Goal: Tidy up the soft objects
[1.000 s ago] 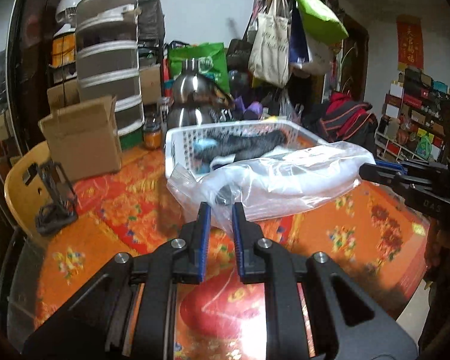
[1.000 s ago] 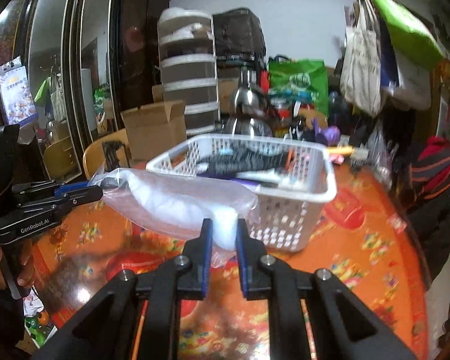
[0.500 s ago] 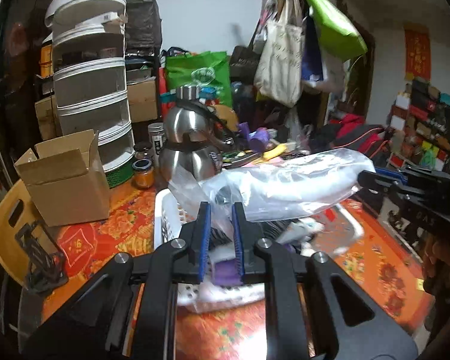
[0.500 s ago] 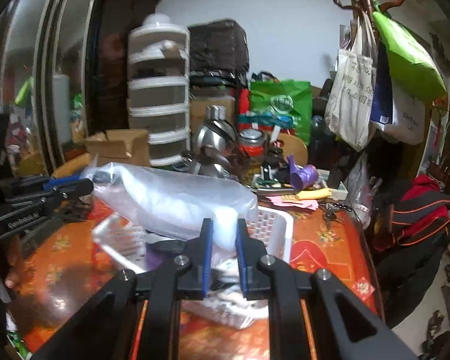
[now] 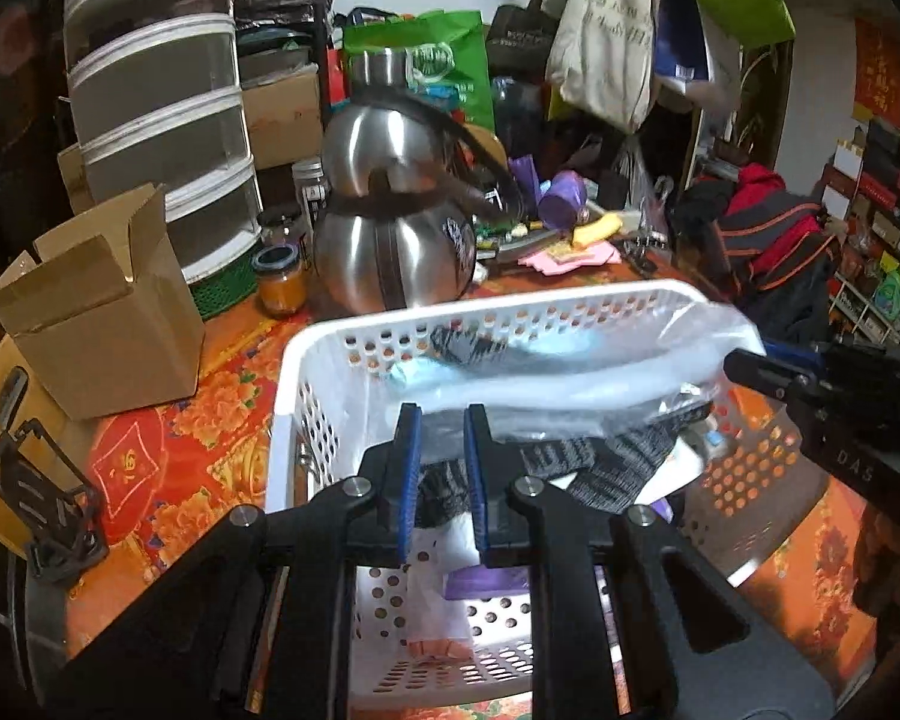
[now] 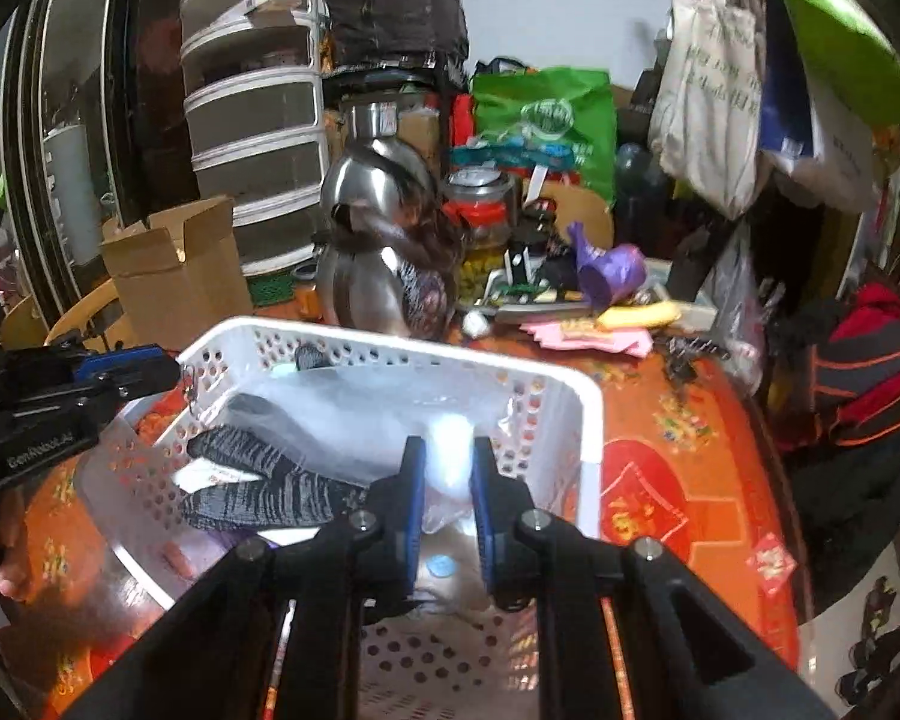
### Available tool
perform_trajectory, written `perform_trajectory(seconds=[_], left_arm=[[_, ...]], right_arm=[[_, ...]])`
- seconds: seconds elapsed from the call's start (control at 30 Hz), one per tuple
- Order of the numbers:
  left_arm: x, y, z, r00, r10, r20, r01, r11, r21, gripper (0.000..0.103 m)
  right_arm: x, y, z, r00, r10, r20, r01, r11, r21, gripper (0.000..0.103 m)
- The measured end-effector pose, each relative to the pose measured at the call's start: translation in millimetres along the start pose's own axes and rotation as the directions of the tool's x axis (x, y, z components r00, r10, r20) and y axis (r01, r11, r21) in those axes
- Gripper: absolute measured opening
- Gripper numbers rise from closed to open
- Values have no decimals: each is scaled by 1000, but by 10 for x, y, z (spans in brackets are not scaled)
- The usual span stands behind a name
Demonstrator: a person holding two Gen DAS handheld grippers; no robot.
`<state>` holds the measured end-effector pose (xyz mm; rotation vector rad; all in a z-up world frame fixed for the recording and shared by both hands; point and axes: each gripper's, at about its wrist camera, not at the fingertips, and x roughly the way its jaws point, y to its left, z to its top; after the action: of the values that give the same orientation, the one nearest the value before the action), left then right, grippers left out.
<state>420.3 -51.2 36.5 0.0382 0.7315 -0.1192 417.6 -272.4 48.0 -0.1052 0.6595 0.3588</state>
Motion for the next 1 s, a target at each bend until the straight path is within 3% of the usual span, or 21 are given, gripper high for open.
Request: perform_trajectory(seconds=[0.1,0.13,0.17,0.23,0.3,0.37,0.43,0.5,0.63,0.7,0.83,1.0], left_arm=[[51,21,-50,1000,4,-7,-4,1000,-6,14],[63,28,-61,1000,1,-13,-1,1000,-6,16],[95,26,-76,1000,4,-19,-4,1000,-5,22],[81,25,-107,1000,12,-17,-12,1000,-3,43],[31,35,-144,999,35,17,-35,999,-3,77],[-73,58,-188,998,47,41,-46,999,-14,86],[-172,106,-245,999,22,45,-20,999,-48,90],[-289,127,-311,998,-2,55,6,998,-70,103],[-633,98,-516,994,55,99,-49,997,-62,103],[-830,69,-618,991,52,122,-46,998,-52,103],[-1083,-5,-670,996,26,82,-23,999,-34,103],[-1431,-115,-852,991,37,126,-34,999,-27,103]], right_arm=[[40,0,-36,999,-43,-6,43,999,-21,26],[28,-37,-37,999,-53,2,53,999,-6,40],[21,-63,-33,999,-45,2,45,999,9,61],[18,-96,-29,999,-49,-10,49,999,23,83],[-25,-80,-49,997,-80,-3,80,997,14,86],[-81,-62,-89,998,-65,-18,65,997,29,97],[-215,-49,-156,998,-56,25,55,997,56,98],[-370,-43,-254,998,-15,59,10,996,94,99],[-672,63,-477,995,18,103,-27,996,89,99],[-817,138,-600,994,-12,107,3,996,87,99],[-1038,246,-737,998,3,62,-9,994,108,100],[-1414,330,-833,990,-27,141,6,989,147,100]])
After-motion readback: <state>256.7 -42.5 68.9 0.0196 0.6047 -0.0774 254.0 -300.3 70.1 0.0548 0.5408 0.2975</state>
